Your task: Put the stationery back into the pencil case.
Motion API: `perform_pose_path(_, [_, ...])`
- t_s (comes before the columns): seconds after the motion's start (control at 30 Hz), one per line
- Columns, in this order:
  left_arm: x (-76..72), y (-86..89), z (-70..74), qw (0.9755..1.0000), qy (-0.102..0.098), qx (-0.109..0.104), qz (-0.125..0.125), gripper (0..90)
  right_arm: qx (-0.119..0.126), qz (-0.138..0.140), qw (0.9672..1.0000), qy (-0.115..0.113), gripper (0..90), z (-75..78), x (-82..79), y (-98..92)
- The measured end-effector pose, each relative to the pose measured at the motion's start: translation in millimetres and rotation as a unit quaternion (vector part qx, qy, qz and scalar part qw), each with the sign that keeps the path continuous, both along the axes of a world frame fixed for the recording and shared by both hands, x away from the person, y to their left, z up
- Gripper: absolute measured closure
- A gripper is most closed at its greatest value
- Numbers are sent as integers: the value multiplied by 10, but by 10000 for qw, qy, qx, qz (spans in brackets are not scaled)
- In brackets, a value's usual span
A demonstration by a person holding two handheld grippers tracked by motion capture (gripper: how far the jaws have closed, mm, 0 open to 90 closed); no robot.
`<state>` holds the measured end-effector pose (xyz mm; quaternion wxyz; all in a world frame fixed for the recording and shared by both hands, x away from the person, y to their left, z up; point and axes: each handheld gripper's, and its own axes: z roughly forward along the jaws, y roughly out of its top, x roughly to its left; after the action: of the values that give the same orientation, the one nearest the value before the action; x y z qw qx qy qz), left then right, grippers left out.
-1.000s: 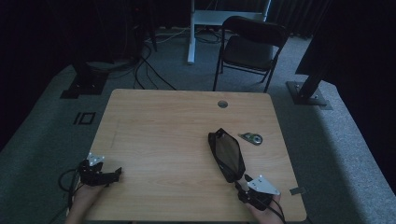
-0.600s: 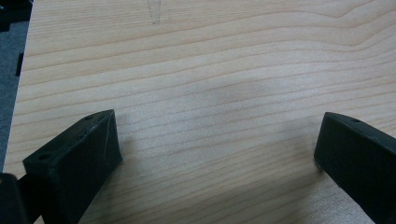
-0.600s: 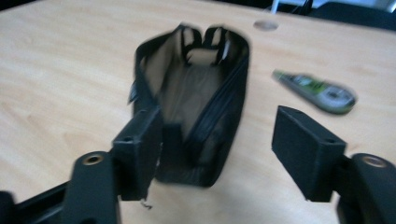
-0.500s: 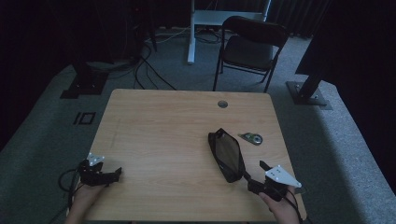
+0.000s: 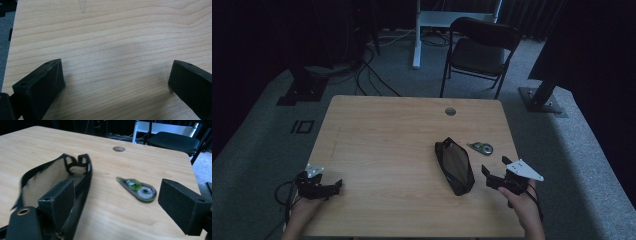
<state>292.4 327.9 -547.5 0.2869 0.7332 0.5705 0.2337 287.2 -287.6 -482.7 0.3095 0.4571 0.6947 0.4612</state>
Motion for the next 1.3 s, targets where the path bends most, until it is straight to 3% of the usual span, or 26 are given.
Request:
perform_pose_path(0.07, [0,-2,-1,10000,-6,-12,9,5,-174,26,9998,57,187,-29,151,-58])
perform_pose_path(0.17, [0,-1,0,10000,-1,-8,6,5,-127,40,9999,98,188,-62,240,-87])
perform_pose_path(0.5, [0,-1,0,10000,1,-8,6,4,-481,242,9977,414,189,-231,638,-161])
perform_pose_path(0.7, [0,-2,0,10000,1,-9,8,4,-412,344,9968,585,173,-309,837,-193])
perform_pose_path(1.1, [0,-1,0,10000,1,-9,6,4,-949,437,9896,989,173,-499,1184,-246])
perform_pose_path(1.3, [0,-1,0,10000,2,-8,6,4,-1056,548,9855,1210,172,-543,1324,-222])
